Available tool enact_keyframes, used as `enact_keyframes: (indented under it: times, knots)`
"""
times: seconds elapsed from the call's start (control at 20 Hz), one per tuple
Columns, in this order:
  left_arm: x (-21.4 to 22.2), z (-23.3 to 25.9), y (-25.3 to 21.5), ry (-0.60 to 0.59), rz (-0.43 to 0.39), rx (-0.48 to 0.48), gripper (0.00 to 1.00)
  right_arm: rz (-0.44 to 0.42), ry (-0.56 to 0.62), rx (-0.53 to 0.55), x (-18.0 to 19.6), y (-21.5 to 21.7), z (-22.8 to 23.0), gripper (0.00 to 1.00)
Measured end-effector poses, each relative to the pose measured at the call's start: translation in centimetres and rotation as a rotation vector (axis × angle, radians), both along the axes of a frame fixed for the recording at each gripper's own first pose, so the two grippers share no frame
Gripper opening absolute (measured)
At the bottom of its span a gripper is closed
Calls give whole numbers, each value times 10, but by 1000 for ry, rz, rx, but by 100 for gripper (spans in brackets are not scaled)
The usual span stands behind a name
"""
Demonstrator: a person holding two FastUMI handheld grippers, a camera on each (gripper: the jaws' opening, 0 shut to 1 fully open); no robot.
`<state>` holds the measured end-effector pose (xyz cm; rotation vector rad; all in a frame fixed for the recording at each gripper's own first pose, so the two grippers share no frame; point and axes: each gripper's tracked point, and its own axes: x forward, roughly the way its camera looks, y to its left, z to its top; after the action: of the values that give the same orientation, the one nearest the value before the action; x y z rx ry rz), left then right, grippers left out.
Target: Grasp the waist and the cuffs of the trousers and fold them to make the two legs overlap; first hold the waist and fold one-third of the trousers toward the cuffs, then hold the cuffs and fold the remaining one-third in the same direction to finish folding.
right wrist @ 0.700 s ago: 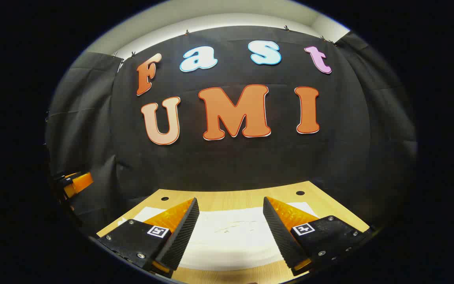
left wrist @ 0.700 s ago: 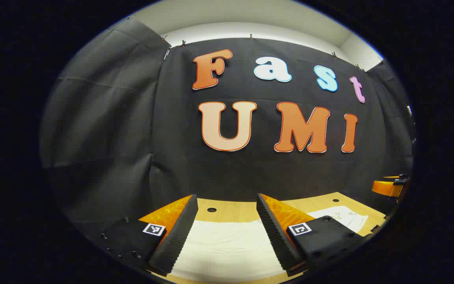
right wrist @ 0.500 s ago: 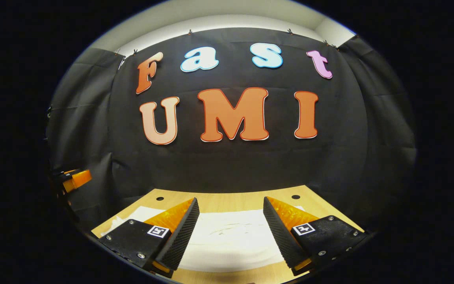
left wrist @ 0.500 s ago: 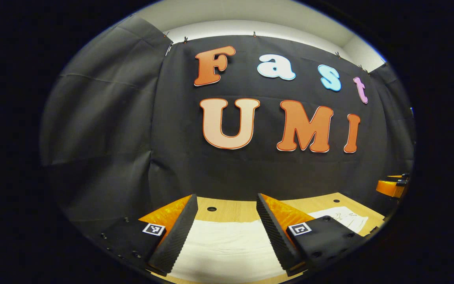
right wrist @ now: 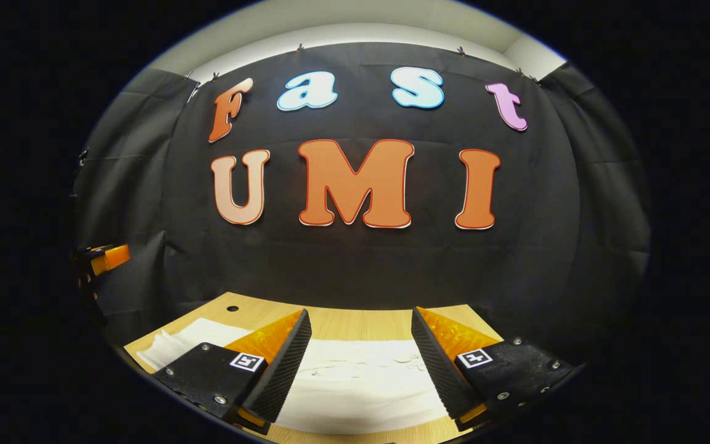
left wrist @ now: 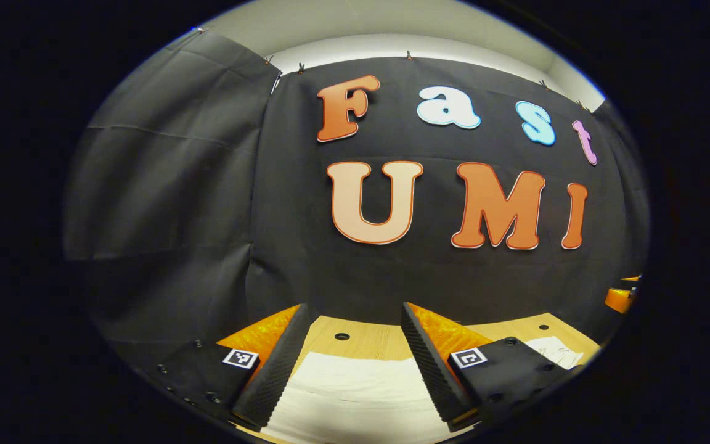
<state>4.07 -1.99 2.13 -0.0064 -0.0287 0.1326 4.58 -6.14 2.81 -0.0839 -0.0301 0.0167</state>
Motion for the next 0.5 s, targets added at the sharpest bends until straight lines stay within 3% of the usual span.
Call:
enact_keyframes:
  times: [0.25,0.5]
  knots:
    - [-5,-5,-18,4,36,54,98,21,19,2,20,-27,-9,98]
    - [7,-13,-28,35,17,45,98,-24,94,166,32,-56,-22,98]
